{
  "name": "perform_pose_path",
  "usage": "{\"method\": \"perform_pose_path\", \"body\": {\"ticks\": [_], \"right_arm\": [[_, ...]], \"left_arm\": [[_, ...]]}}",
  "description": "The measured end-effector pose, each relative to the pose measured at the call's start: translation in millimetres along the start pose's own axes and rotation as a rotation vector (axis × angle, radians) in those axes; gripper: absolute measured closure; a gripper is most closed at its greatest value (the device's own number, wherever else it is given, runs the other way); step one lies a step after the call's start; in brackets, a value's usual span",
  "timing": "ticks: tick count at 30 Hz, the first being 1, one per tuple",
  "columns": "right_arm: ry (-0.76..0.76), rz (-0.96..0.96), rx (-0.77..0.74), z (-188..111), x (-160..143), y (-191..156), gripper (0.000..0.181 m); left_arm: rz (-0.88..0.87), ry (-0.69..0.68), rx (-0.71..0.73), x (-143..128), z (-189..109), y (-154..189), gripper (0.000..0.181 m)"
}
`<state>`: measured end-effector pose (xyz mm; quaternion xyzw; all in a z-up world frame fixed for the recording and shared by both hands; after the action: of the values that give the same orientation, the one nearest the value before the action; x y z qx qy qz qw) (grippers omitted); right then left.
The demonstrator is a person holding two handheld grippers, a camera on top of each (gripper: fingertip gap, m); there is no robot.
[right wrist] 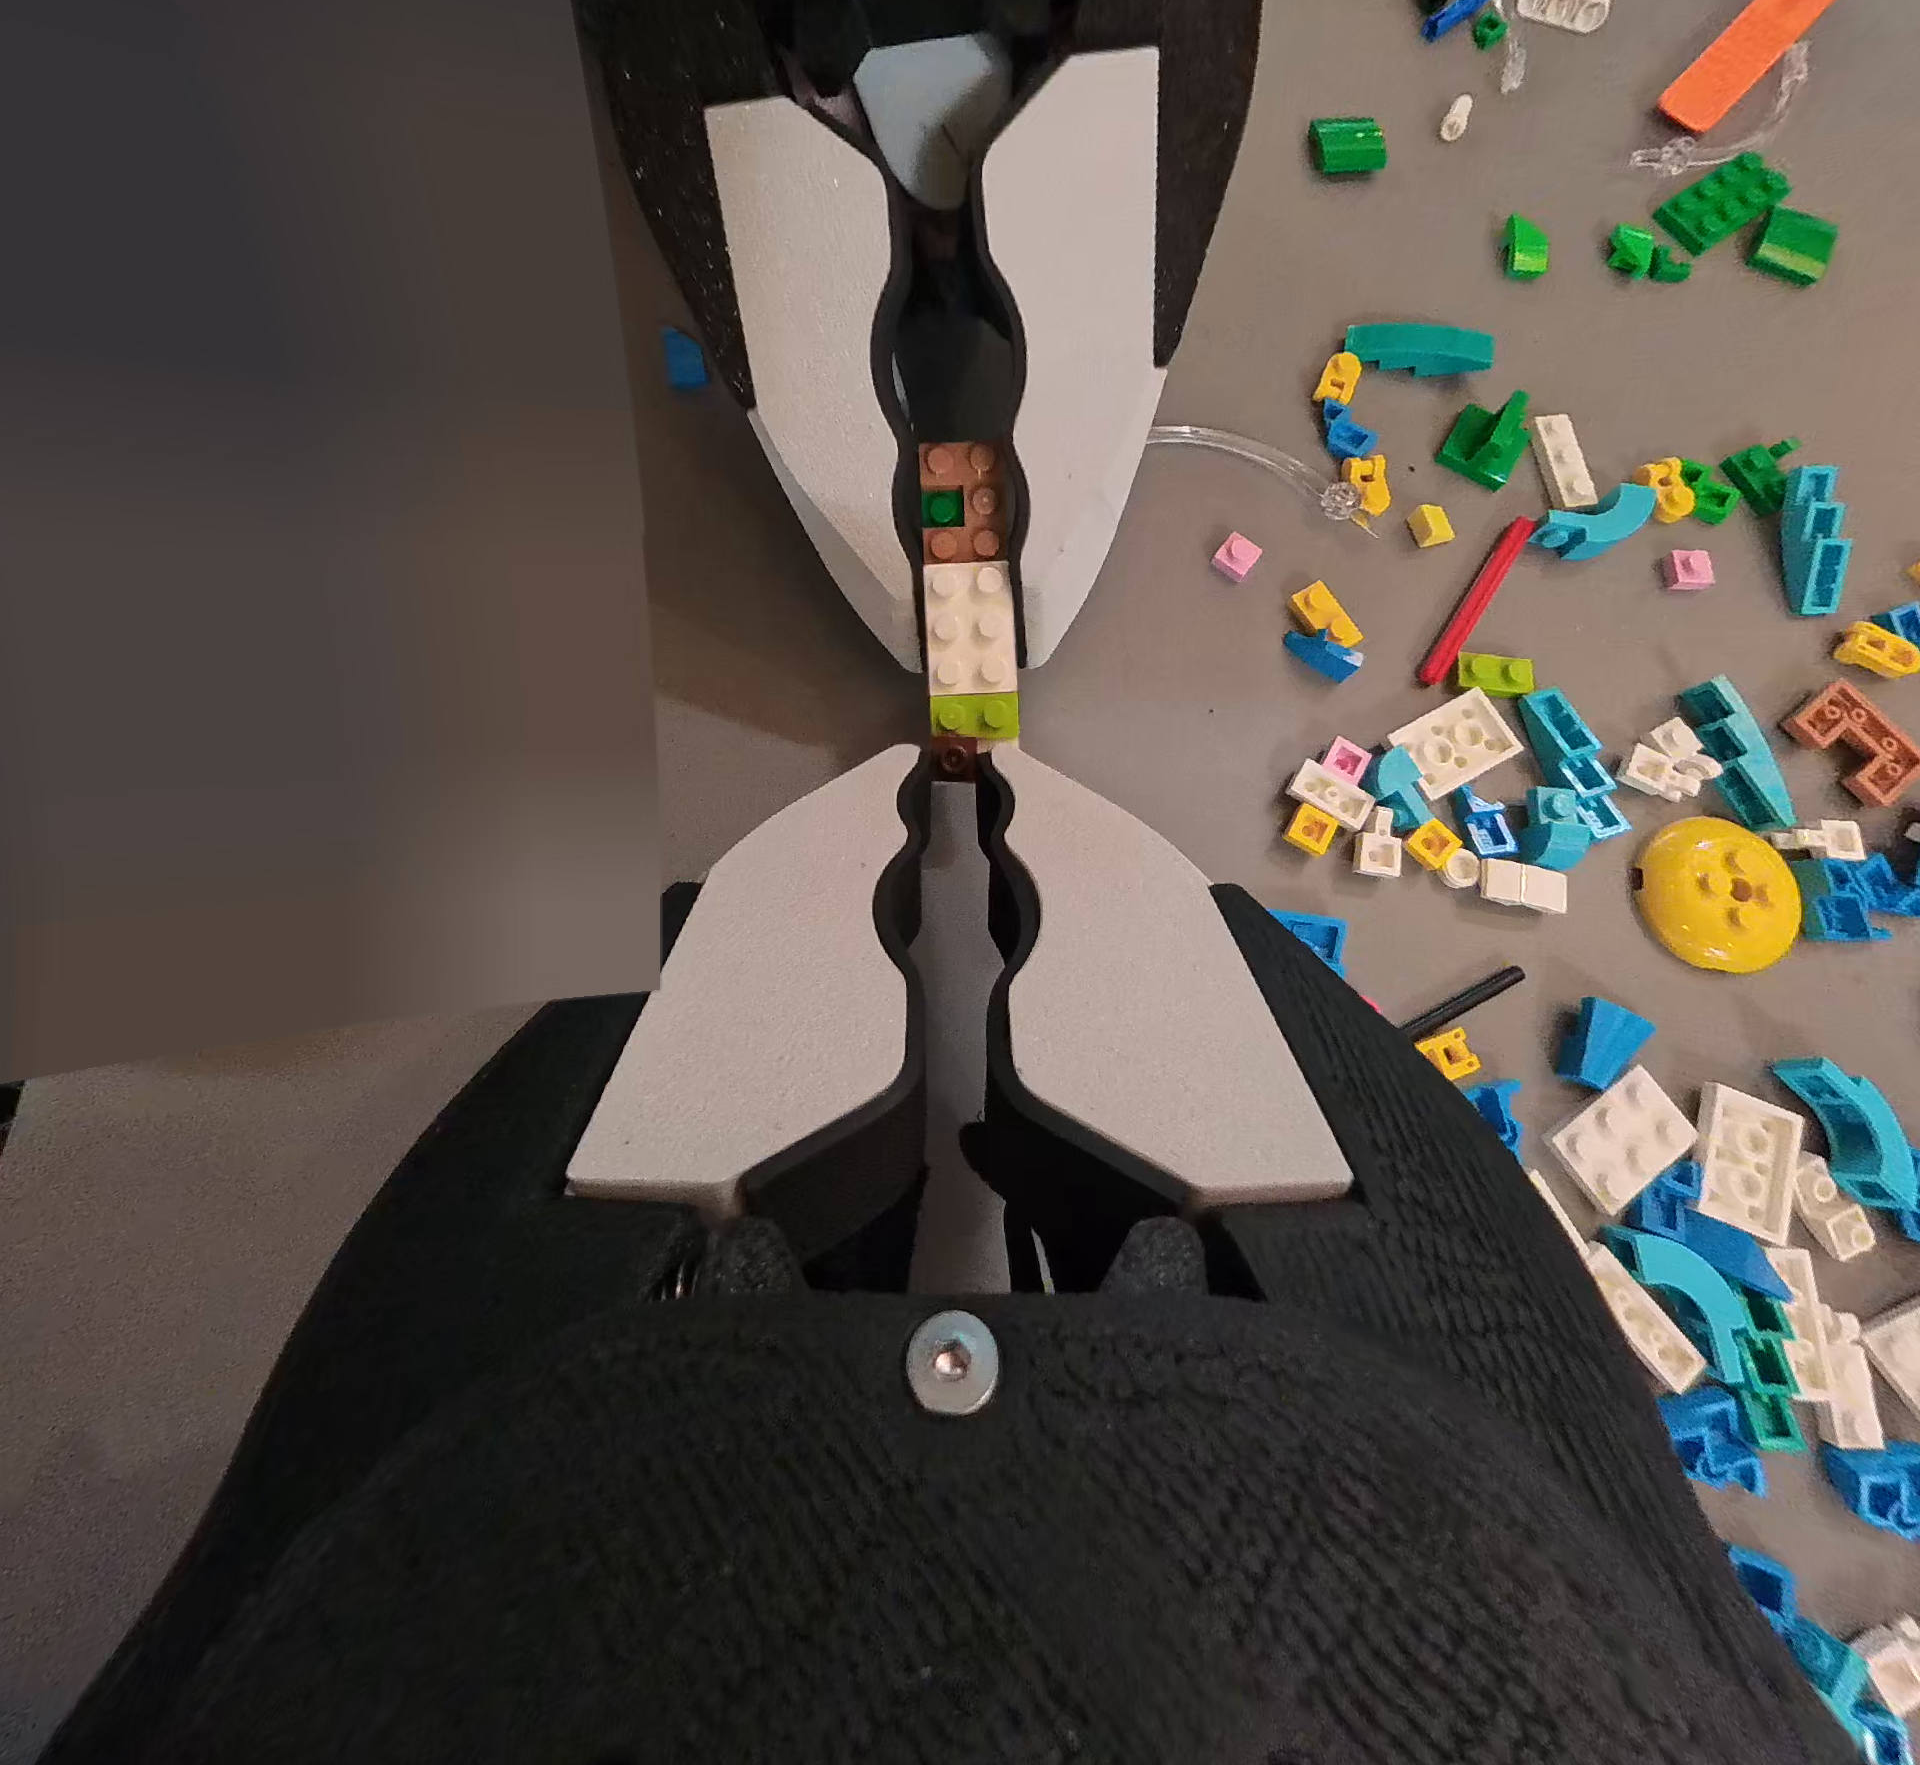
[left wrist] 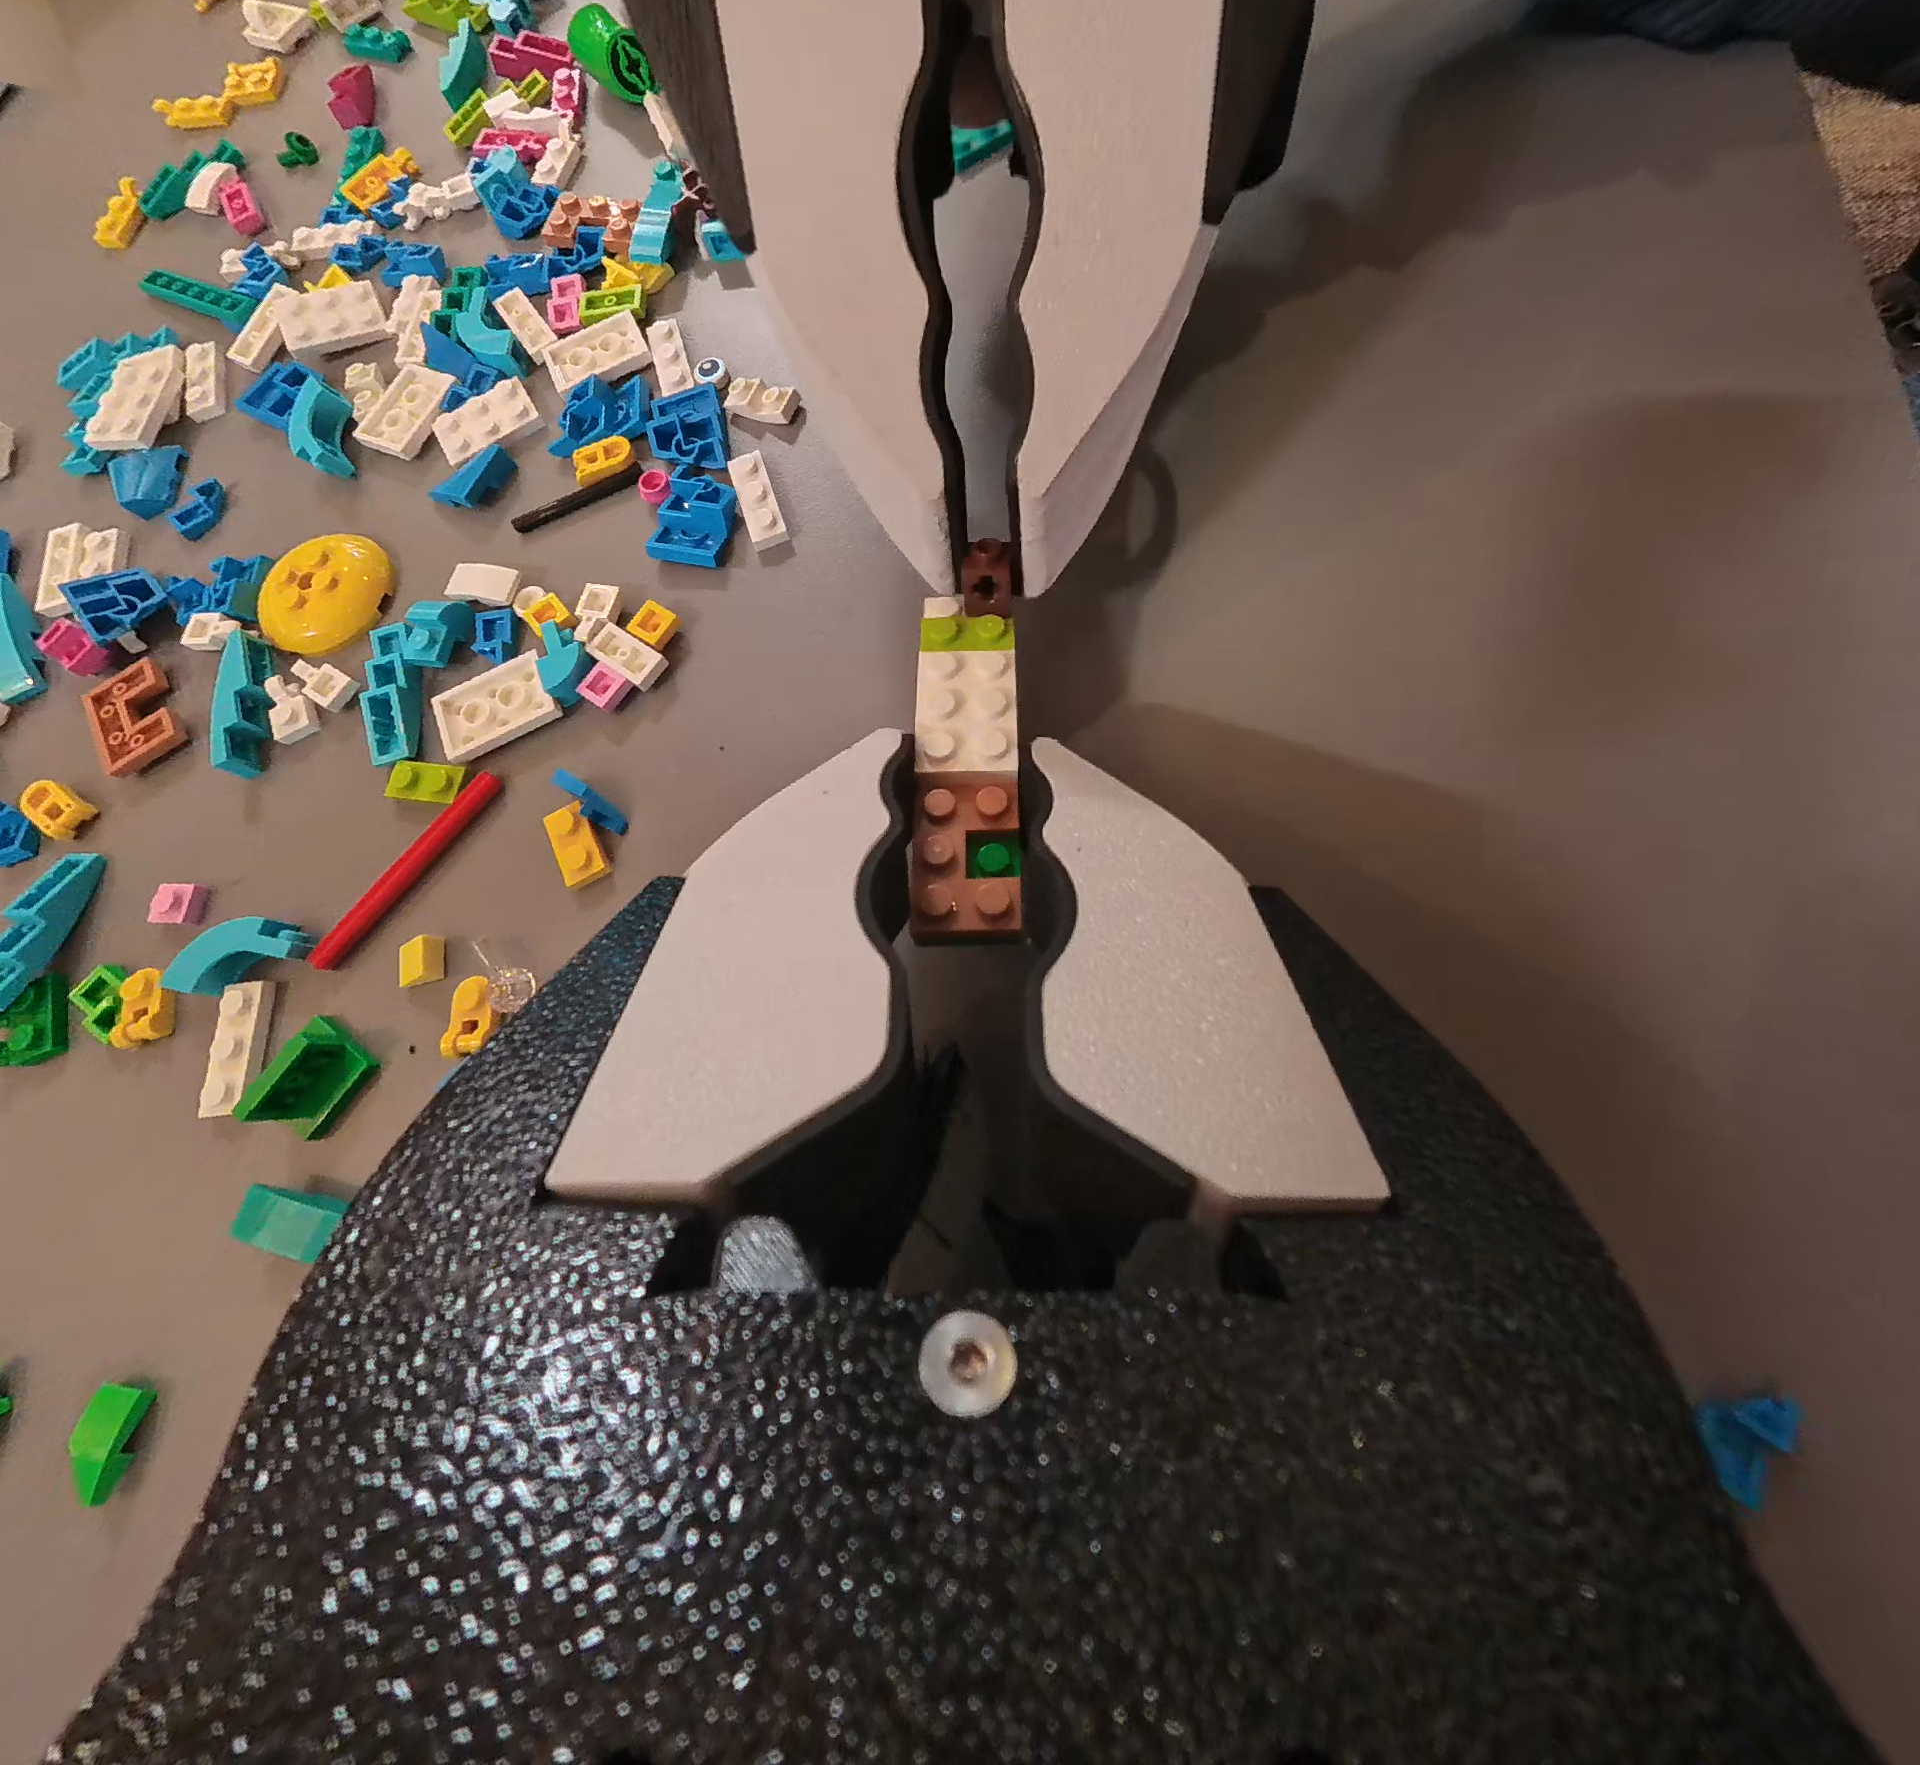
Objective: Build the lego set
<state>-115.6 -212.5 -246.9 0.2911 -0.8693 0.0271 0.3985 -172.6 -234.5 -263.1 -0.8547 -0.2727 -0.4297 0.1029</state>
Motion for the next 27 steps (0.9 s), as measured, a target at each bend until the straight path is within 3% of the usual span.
{"method": "perform_pose_path", "body": {"ticks": [15, 20, 27], "right_arm": [[-0.139, -0.055, 0.011, -14.8, 17.7, 7.5, 0.175], [-0.213, -0.101, 0.025, -23.1, 30.8, 20.3, 0.175], [-0.314, -0.136, 0.082, -28.7, 48.3, 33.8, 0.175]], "left_arm": [[-0.039, 0.138, 0.017, 14.3, -8.8, -2.9, 0.164], [-0.091, 0.239, 0.024, 22.7, -17.8, -9.8, 0.164], [-0.208, 0.341, -0.068, 29.5, -29.6, -17.0, 0.164]]}}
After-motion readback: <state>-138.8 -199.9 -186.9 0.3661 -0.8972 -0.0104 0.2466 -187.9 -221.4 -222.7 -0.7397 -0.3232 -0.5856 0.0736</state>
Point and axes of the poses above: each gripper's, where its closed fingertips meet, z out along the fingers, x out of its top, y = z × x across the jaws, the point moved 3 cm from there along -z, back along the fingers, and after that the axes turned 13 degrees about -z, right-handed, at the moved point
